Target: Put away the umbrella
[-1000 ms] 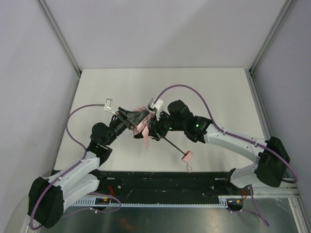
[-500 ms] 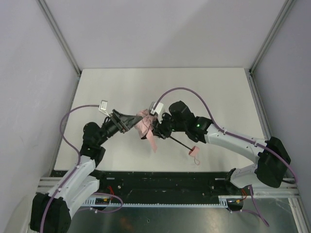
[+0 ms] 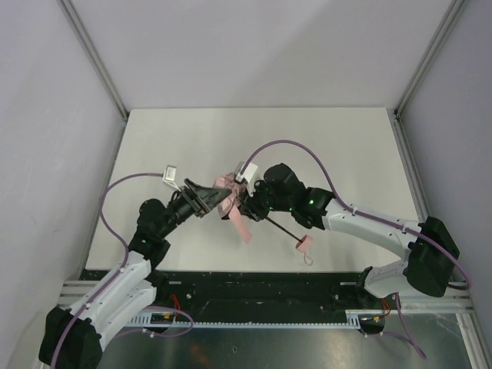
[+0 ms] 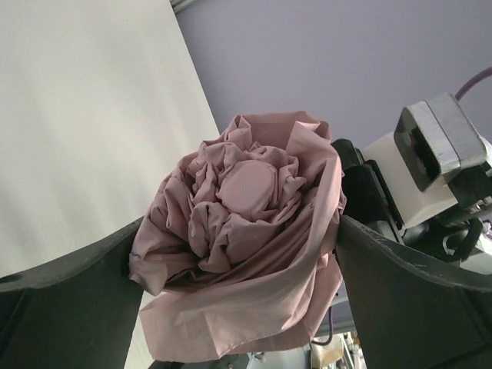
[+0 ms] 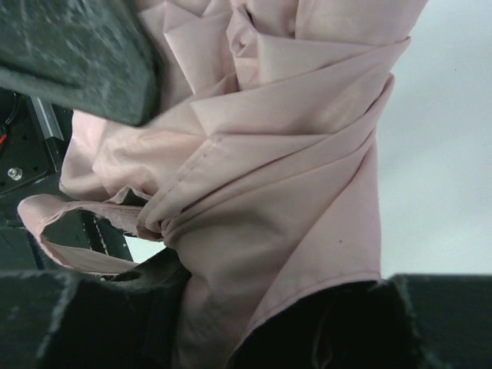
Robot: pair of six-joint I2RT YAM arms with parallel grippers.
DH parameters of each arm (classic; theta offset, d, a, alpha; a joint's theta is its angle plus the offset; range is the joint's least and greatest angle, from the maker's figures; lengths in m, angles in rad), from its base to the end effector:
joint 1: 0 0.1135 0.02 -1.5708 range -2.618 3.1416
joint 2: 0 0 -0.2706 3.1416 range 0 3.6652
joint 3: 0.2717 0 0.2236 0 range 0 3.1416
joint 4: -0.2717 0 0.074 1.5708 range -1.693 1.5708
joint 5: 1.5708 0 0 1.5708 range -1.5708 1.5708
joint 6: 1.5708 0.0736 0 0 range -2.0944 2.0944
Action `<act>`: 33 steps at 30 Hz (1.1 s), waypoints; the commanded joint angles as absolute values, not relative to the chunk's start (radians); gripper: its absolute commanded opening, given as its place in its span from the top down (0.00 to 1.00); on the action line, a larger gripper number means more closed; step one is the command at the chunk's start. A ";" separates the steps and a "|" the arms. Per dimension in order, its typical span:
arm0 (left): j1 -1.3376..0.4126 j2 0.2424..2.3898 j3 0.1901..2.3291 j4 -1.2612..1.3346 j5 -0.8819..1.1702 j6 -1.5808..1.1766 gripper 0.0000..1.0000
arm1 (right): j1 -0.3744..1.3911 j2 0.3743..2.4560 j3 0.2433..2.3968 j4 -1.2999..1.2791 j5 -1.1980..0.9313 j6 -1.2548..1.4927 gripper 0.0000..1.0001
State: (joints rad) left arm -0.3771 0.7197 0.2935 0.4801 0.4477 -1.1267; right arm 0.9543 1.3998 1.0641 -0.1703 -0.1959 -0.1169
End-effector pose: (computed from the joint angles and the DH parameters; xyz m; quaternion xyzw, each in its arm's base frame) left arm 0.1534 -0.0950 0.2650 -0.0956 0.6831 -0.5950 0.4127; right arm 0.1762 0.2734 0.2950 -0.4803 0.7121 0.2824 0.4273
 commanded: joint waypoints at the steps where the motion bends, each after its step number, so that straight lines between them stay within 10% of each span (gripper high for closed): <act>1: -0.431 0.724 0.325 0.497 0.370 -1.173 0.01 | 0.960 1.402 1.090 -0.063 -0.122 -0.075 1.00; 33: -0.520 0.717 0.353 0.599 0.297 -1.238 0.01 | 0.958 1.393 1.148 -0.198 -0.147 -0.172 1.00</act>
State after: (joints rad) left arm -0.5144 0.7673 0.3496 0.4862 0.2630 -1.2129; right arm 0.9840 1.4128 1.1095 -0.2230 -0.1673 -0.1783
